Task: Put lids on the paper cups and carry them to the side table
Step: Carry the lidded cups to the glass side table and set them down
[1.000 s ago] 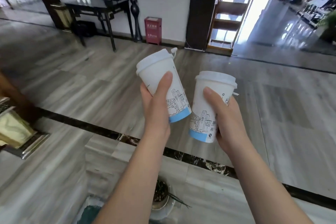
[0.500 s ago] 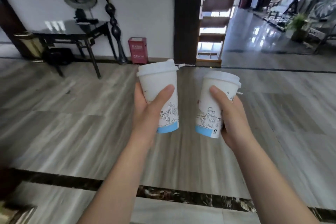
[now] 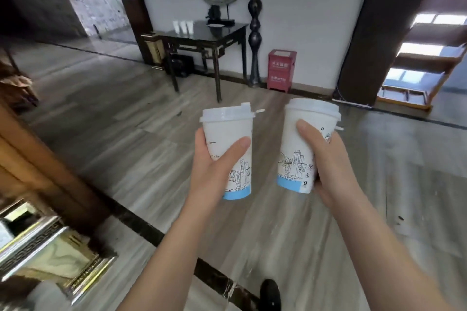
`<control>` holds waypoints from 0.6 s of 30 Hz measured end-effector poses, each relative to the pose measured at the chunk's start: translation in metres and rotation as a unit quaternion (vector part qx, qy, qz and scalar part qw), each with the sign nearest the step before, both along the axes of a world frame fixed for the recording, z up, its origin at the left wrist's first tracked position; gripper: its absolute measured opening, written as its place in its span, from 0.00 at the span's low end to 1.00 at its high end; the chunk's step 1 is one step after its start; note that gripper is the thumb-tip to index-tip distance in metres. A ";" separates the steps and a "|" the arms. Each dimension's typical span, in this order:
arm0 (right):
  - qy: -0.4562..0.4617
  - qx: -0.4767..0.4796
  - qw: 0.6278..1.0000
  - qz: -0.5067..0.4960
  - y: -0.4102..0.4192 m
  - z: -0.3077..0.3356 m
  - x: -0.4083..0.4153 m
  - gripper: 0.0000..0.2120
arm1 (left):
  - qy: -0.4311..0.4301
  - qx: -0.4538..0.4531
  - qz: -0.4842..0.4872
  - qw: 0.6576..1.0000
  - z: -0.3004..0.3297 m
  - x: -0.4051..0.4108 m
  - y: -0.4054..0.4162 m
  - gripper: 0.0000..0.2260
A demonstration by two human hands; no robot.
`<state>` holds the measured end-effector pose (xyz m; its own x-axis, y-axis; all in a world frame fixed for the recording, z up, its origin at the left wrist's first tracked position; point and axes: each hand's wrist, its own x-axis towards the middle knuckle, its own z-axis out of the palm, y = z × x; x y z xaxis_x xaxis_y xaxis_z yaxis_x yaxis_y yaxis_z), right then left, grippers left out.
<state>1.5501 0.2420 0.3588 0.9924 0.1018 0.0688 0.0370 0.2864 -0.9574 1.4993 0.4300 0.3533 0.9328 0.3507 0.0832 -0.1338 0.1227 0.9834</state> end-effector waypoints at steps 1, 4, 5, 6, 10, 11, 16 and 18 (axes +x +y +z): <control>-0.006 -0.007 1.000 0.016 0.008 -0.001 0.024 0.16 | -0.001 0.007 0.016 1.000 -0.004 0.019 0.007 0.24; -0.030 -0.042 0.997 0.059 0.026 -0.004 0.100 0.14 | -0.001 0.026 0.060 0.998 -0.012 0.081 0.024 0.28; -0.040 -0.049 0.996 0.070 0.030 -0.004 0.128 0.12 | -0.005 0.034 0.078 0.996 -0.012 0.106 0.028 0.28; -0.049 -0.052 0.994 0.077 0.033 -0.003 0.158 0.10 | -0.012 0.042 0.092 0.995 -0.011 0.133 0.032 0.28; -0.055 -0.069 0.991 0.102 0.037 0.004 0.271 0.16 | -0.013 0.055 0.125 0.991 -0.005 0.238 0.039 0.32; -0.055 -0.071 0.990 0.106 0.039 0.005 0.299 0.18 | -0.013 0.059 0.132 0.989 -0.004 0.265 0.041 0.33; -0.052 -0.095 0.987 0.118 0.065 0.002 0.426 0.25 | -0.023 0.060 0.180 0.982 -0.007 0.385 0.065 0.35; -0.059 -0.095 0.987 0.115 0.080 -0.001 0.476 0.25 | -0.026 0.057 0.194 0.979 -0.014 0.433 0.081 0.36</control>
